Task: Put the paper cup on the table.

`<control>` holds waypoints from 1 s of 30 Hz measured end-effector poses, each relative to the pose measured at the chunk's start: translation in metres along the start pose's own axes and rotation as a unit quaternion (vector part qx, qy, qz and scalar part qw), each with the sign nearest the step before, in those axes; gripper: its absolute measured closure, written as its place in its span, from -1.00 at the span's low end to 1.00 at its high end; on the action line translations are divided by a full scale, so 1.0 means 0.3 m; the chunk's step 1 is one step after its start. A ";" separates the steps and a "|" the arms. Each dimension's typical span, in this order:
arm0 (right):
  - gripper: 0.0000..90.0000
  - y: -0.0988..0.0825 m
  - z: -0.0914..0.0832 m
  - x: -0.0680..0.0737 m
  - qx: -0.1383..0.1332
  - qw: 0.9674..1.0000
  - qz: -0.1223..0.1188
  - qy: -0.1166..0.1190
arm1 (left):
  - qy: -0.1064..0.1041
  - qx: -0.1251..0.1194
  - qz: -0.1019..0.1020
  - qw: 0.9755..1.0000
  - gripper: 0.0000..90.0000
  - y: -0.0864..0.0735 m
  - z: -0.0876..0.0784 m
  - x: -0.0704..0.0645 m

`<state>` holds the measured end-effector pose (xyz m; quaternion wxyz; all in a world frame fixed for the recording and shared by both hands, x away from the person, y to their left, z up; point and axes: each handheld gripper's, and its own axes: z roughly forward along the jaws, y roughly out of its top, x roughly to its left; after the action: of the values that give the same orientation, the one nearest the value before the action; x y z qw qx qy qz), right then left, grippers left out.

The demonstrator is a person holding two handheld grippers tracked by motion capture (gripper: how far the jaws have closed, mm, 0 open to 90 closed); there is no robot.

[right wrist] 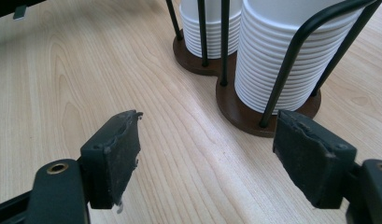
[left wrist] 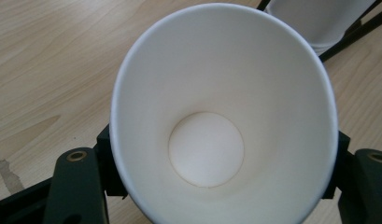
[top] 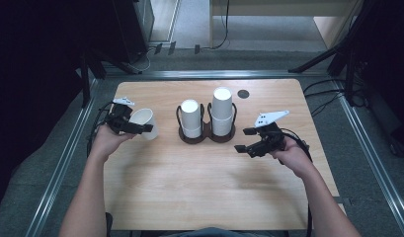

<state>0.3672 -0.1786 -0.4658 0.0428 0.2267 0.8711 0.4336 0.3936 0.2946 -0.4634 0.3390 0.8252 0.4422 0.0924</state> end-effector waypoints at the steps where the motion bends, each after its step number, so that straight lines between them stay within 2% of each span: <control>1: -0.49 0.000 0.001 0.000 0.000 1.000 0.000 -0.001 | 0.004 0.000 -0.005 1.000 -0.36 -0.002 0.006 0.002; 9: -0.49 -0.004 0.009 -0.001 0.007 1.000 -0.003 -0.003 | 0.007 0.011 -0.024 1.000 -0.38 -0.020 0.041 0.024; 13: -0.49 -0.006 0.013 -0.005 0.008 1.000 0.002 -0.002 | 0.000 0.009 -0.040 0.999 -0.39 -0.024 0.048 0.037; 20: -0.49 -0.007 0.016 -0.006 0.008 1.000 0.001 0.000 | 0.003 0.002 -0.039 0.999 -0.41 -0.032 0.065 0.042; 22: -0.49 -0.007 0.016 -0.006 0.008 1.000 0.002 0.000 | 0.010 0.004 -0.040 0.999 -0.42 -0.035 0.069 0.044; 27: -0.49 -0.008 0.018 -0.006 0.010 1.000 0.002 -0.001 | 0.005 0.006 -0.047 0.999 -0.45 -0.047 0.077 0.053; 30: -0.49 -0.007 0.019 -0.005 0.009 1.000 0.001 -0.001 | 0.009 0.005 -0.052 0.999 -0.47 -0.051 0.077 0.057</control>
<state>0.3695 -0.1762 -0.4711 0.0409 0.2279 0.8748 0.4255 0.4040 0.3030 -0.4932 0.3352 0.8021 0.4877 0.0800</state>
